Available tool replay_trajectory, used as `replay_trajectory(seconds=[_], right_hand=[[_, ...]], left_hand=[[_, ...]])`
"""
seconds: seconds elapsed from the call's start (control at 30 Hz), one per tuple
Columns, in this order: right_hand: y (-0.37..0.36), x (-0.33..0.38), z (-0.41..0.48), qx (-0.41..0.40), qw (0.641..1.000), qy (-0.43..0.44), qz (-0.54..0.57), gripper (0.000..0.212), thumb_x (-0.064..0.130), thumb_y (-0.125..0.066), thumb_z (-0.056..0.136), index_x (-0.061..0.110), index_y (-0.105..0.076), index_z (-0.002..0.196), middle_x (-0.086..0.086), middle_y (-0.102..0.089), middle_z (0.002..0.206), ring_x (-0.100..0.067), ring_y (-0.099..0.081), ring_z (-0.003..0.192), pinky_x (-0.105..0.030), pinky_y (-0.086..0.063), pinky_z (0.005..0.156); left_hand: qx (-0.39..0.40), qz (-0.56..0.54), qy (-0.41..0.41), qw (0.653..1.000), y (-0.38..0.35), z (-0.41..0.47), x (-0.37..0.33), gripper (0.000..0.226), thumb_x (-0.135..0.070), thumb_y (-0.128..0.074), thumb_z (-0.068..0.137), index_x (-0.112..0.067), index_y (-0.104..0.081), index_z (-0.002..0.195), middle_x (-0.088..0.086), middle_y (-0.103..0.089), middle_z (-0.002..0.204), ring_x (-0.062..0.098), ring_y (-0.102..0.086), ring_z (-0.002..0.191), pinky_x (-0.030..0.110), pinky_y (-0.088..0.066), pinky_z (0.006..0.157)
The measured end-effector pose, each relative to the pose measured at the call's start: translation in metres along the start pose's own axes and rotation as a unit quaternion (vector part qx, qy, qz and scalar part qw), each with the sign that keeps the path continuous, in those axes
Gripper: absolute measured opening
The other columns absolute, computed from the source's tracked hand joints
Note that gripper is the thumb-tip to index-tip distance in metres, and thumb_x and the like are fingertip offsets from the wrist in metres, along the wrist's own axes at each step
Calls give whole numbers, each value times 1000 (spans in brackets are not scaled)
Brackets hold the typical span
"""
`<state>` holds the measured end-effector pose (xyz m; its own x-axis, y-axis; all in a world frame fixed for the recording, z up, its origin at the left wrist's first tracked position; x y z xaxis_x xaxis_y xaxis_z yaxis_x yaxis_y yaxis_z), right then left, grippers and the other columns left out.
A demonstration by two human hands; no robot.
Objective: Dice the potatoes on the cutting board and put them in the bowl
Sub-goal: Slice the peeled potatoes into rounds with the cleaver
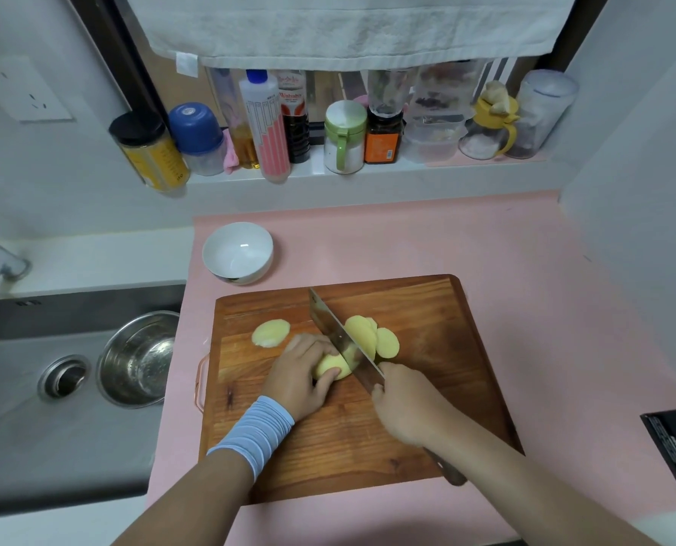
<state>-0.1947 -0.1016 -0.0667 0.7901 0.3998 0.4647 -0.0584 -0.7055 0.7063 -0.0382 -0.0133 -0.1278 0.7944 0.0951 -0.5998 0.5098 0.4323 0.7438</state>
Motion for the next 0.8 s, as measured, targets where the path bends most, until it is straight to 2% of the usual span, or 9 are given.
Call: replay_trajectory(seconds=[0.13,0.23,0.37,0.57,0.73,0.8], right_hand=[[-6,8,13,-6,1000,7,-4,15,23,-44,103,16,-56,97,-3,-64,94,-19,-62,82,-31,-50,69],[-10,13,20,-1,1000,12,-13,14,19,-44,103,13,-56,99,-6,-64,92,-23,-64,84,-33,-50,70],[-14,1,7,-16,1000,3,2,13,23,-43,104,17,-55,101,-1,-64,94,-18,-60,79,-28,-46,67],[-18,9,27,-23,999,20,10,16,22,-42,104,15,-55,97,1,-59,83,-15,-57,72,-29,-45,62],[-24,-2,17,-33,999,18,23,17,22,-43,103,16,-58,109,-3,-67,94,-18,-62,80,-29,-49,69],[-24,0,24,-36,999,20,22,17,22,-43,103,15,-59,107,-4,-66,92,-19,-62,78,-31,-51,70]], left_hand=[[-9,2,1,1000,-1,-2,2,24,-27,-73,84,-17,-66,104,-7,-63,110,15,-56,107,20,-37,99],[-12,-5,-3,1000,0,-2,2,24,-26,-74,83,-18,-66,104,-8,-63,110,15,-56,106,24,-40,98],[-11,-5,-7,1000,0,-1,1,25,-25,-76,83,-19,-66,104,-8,-63,111,15,-55,107,27,-42,97],[-9,-7,-3,1000,0,-2,2,25,-25,-77,82,-17,-67,104,-8,-63,110,15,-56,108,19,-37,99],[-13,-9,-12,1000,1,-1,1,25,-24,-77,82,-18,-66,103,-8,-63,109,14,-56,105,20,-38,98],[-18,-6,-11,1000,1,0,2,26,-23,-78,81,-17,-66,104,-7,-63,109,14,-56,105,22,-40,97]])
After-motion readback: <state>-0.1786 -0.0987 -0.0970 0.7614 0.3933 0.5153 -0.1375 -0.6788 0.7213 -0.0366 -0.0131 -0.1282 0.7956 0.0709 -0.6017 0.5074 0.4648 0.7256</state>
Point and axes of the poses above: each hand's wrist, its own z-axis towards the middle knuckle, its own y-axis out of the back of the hand, x = y × z, the point moved 5 cm from there along z, towards the middle knuckle
